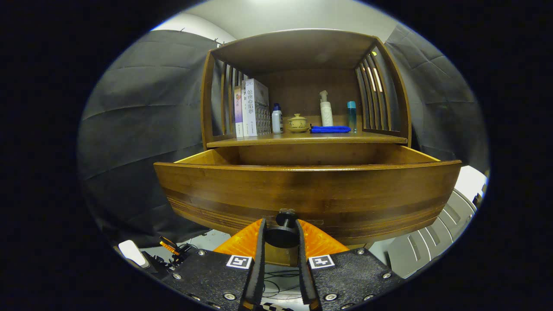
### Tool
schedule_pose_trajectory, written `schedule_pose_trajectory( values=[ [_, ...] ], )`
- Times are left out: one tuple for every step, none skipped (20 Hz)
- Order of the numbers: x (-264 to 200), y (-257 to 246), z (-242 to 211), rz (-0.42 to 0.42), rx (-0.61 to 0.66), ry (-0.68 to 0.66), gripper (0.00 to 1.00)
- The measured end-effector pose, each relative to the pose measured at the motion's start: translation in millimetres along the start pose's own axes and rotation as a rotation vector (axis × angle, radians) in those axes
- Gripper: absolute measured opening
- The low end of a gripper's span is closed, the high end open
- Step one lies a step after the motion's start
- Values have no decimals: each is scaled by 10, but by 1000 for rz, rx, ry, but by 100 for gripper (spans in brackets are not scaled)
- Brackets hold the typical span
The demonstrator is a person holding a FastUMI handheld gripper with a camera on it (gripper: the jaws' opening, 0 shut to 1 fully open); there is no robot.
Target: Pull open the drawer, take out the items inside it, and place them on the countertop above the cabinet.
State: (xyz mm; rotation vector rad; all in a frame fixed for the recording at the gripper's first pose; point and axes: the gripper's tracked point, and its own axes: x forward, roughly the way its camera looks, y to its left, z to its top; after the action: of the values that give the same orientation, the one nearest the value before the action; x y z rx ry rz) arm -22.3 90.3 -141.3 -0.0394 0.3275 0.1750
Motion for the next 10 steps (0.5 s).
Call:
schedule_pose_trajectory(
  values=[
    [-38, 6, -11, 5, -1, -3, 34],
    [-70, 10, -30, 10, -4, -1, 34],
    [-102, 16, -54, 13, -7, 1, 34],
    [-139, 14, -65, 16, -15, 3, 34],
    [-175, 21, -85, 21, -19, 6, 34],
    [-194, 33, -94, 24, -22, 8, 34],
    [-188, 43, -94, 26, -31, 4, 34],
    [-195, 34, -82, 23, -38, -1, 34],
    [-192, 46, -99, 29, -37, 5, 37],
    [-218, 67, -78, 42, -33, -4, 41]
  ],
)
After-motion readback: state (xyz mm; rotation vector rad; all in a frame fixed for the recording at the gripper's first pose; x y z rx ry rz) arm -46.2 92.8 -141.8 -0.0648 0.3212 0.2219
